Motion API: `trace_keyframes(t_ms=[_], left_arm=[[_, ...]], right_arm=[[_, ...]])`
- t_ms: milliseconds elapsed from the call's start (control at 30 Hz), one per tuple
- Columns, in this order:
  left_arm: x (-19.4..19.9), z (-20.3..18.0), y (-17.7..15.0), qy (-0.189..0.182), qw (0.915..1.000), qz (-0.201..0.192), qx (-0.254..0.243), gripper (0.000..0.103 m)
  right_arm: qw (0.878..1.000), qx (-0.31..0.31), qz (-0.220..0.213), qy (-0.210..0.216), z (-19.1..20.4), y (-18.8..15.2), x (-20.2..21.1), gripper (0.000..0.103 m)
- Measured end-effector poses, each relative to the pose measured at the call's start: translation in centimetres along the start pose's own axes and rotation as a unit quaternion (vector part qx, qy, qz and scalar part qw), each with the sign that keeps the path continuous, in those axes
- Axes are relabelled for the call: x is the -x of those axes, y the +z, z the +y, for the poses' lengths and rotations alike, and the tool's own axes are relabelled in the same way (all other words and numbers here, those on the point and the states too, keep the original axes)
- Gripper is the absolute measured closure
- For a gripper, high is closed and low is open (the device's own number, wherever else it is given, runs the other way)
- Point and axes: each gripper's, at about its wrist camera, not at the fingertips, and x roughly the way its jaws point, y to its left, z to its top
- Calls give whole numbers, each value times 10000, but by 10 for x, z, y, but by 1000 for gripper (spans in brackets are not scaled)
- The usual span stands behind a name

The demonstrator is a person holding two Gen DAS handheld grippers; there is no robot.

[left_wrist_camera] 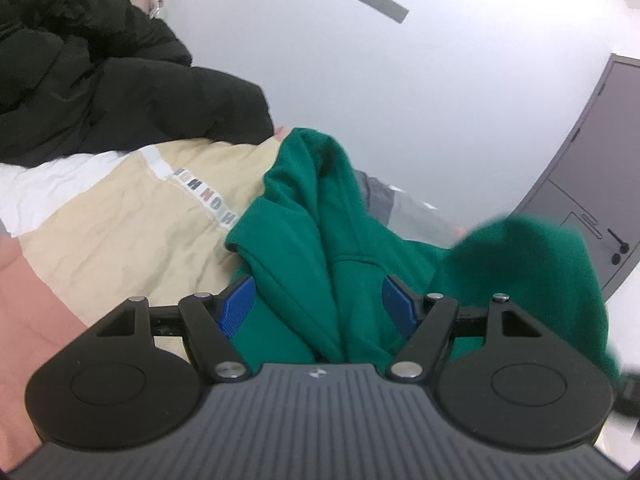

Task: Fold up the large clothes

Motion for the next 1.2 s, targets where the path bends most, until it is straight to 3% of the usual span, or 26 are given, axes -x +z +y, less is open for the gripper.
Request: trace_keyframes(t_ms=[167, 233, 300, 433, 633, 933, 1200], left_arm=[[4, -11, -4, -154, 9998, -65, -125, 28], [3, -15, -6, -209, 9996, -52, -172, 28], [2, -18, -8, -282, 9994, -31, -215, 28], [-2, -22, -9, -423, 9988, 0, -246, 28], [-10, -30, -13, -835, 9962, 166, -194, 28], [-15, -39, -29, -1048, 9925, 547, -307, 29], [-7, -36, -24, -1145, 9920, 455, -267, 29]], right_arm=[[9984, -143, 537, 110, -4, -46, 6, 82], [9968, -229, 755, 105, -8, -55, 5, 75], [9958, -362, 834, 62, -11, -62, 13, 55], [9956, -680, 639, 44, -24, -57, 35, 52], [9966, -815, -38, -82, -31, -28, 60, 46], [9958, -841, -225, -298, -42, 2, -9, 45], [9956, -873, 77, -337, -59, -24, -55, 48]])
